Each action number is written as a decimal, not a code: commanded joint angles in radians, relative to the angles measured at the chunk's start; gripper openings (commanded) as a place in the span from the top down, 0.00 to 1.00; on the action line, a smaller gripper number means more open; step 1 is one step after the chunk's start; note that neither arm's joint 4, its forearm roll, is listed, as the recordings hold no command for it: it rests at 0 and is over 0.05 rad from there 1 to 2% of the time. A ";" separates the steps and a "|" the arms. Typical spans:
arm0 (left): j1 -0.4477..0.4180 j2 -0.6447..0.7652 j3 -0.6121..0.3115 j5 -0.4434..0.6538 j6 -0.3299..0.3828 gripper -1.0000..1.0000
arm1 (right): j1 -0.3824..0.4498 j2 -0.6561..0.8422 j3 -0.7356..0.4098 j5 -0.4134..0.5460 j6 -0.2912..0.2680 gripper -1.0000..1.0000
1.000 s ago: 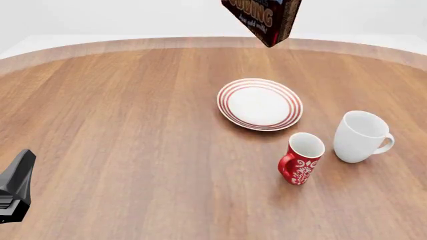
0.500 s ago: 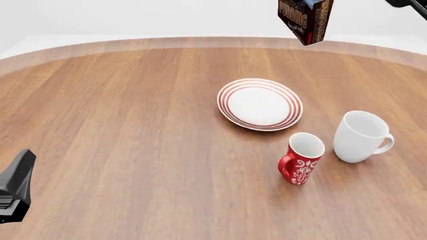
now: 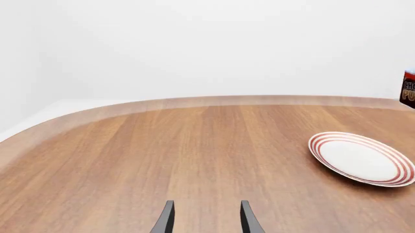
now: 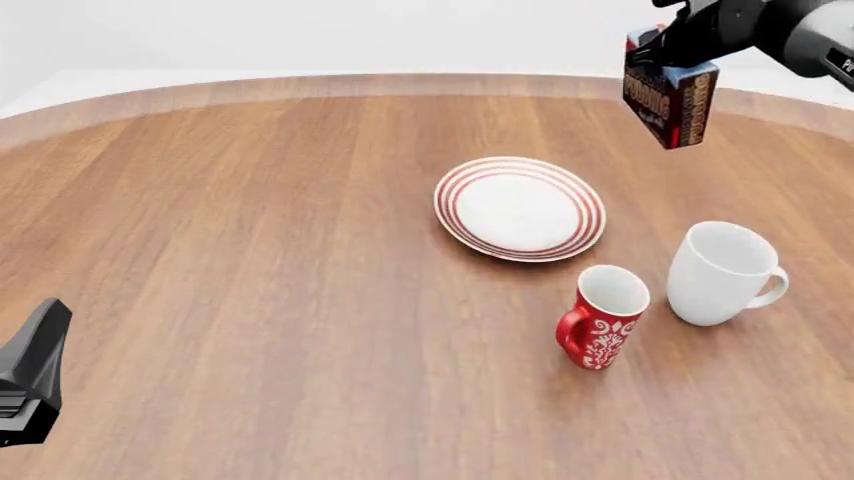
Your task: Put the chocolate pudding to the right of the plate.
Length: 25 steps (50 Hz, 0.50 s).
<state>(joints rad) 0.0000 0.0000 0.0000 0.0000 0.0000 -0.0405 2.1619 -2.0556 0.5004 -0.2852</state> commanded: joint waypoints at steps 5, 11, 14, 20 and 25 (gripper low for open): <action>0.000 0.000 0.000 0.000 0.000 0.00 | -0.046 0.052 0.098 -0.073 -0.018 1.00; 0.000 0.000 0.000 0.000 0.000 0.00 | -0.060 0.072 0.158 -0.123 -0.020 1.00; 0.000 0.000 0.000 0.000 0.000 0.00 | -0.064 0.076 0.171 -0.132 -0.011 1.00; 0.000 0.000 0.000 0.000 0.000 0.00 | -0.081 0.082 0.207 -0.158 -0.007 1.00; 0.000 0.000 0.000 0.000 0.000 0.00 | -0.085 0.080 0.239 -0.180 -0.005 1.00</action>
<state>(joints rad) 0.0000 0.0000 0.0000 0.0000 0.0000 -0.1081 2.2345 -1.8776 0.3649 -0.2991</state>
